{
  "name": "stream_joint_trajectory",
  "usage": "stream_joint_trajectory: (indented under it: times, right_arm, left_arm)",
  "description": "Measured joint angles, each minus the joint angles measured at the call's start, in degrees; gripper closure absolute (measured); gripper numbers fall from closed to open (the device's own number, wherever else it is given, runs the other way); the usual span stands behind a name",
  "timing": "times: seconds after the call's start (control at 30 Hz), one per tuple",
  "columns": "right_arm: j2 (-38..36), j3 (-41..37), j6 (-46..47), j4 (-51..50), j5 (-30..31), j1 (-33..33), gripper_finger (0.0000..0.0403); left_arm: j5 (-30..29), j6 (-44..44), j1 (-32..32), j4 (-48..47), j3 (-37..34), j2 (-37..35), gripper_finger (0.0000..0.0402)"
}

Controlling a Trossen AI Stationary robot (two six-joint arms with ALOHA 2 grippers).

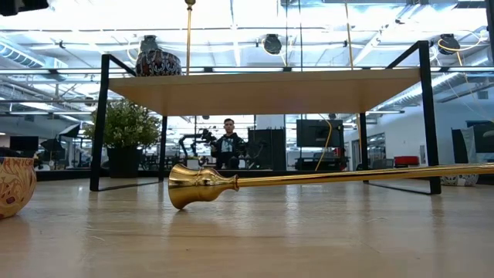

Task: Pick & Place candle stick holders
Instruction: Put the blue scented candle on the shelf

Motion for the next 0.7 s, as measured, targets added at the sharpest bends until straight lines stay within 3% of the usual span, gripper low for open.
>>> stream_joint_trajectory:
  times: [0.3, 0.47, 0.63, 0.7]
  right_arm:
    - [-5.87, 0.00, 15.83, -41.77, -0.13, 8.13, 0.0402]
    - [-9.89, 0.00, 21.14, -57.53, 9.93, 9.77, 0.0402]
    - [-12.85, 0.00, 27.87, -66.38, 23.57, 8.80, 0.0402]
    - [-13.72, 0.00, 32.48, -69.63, 26.36, 7.76, 0.0403]
  left_arm:
    - [-0.04, -2.74, -1.11, -2.18, 0.00, -0.02, 0.0309]
    - [-1.25, -2.93, -1.09, -2.25, 0.00, -0.02, 0.0309]
    - [-3.34, -4.00, -1.07, -2.25, 0.00, -0.04, 0.0309]
    - [-3.64, -4.12, -1.07, -2.23, 0.00, -0.04, 0.0309]
